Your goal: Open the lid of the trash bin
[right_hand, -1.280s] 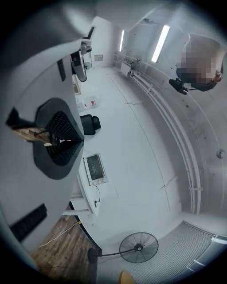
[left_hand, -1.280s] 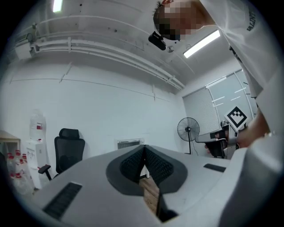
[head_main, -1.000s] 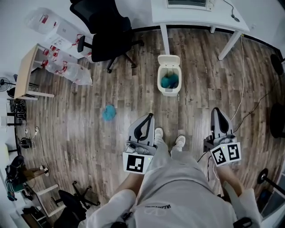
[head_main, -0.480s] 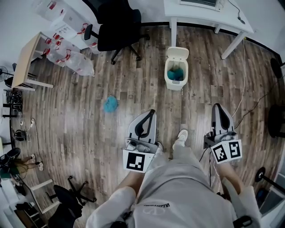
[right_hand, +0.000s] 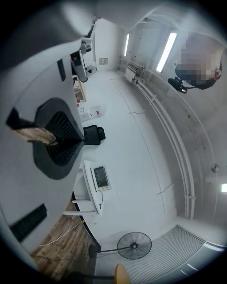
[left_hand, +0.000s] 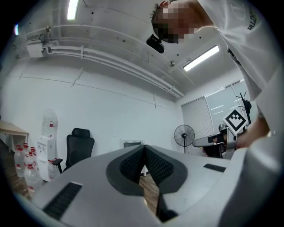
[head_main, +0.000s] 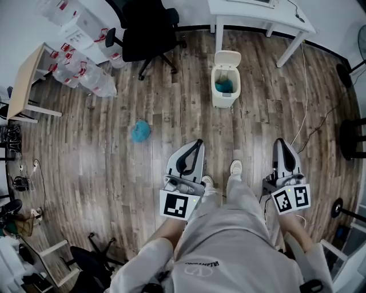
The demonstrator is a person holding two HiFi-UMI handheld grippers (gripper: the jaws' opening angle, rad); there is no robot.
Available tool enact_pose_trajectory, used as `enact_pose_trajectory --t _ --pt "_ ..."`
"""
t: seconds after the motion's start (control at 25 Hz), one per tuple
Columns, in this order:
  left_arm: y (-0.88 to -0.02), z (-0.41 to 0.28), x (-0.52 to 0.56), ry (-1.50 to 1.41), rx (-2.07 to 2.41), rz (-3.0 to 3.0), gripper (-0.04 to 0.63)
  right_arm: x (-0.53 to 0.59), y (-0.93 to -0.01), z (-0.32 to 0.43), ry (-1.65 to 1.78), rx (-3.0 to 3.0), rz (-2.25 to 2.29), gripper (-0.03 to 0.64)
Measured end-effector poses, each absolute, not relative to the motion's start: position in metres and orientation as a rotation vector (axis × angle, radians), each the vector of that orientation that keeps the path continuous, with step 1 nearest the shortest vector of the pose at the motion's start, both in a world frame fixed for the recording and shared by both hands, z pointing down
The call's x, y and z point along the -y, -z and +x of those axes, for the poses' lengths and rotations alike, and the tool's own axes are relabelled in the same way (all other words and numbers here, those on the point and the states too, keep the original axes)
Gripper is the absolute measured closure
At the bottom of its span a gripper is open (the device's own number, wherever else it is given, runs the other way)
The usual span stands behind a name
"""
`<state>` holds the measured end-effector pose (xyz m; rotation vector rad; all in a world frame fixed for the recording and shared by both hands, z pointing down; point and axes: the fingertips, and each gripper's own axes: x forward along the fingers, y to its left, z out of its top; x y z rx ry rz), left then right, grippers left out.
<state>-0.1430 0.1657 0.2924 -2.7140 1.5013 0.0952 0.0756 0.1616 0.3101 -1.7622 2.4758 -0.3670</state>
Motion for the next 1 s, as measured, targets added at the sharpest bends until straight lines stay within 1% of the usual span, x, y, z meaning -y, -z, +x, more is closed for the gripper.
enact_pose_trajectory --t 0.2,0.56,1.0 --pt "-0.300 -0.147 -0.181 -0.100 -1.478 -2.755 0.598 -0.180 -0.309 0.072 0.361 -2.477 -1.801 0.600" --pt "-0.303 -0.134 -0.195 -0.082 -1.484 -2.756 0.598 -0.196 -0.310 0.086 0.353 -2.497 -1.788 0.600" --pt "-0.284 -0.101 -0.219 -0.139 -1.538 -2.702 0.598 -0.229 -0.291 0.159 0.298 -2.488 -1.831 0.600"
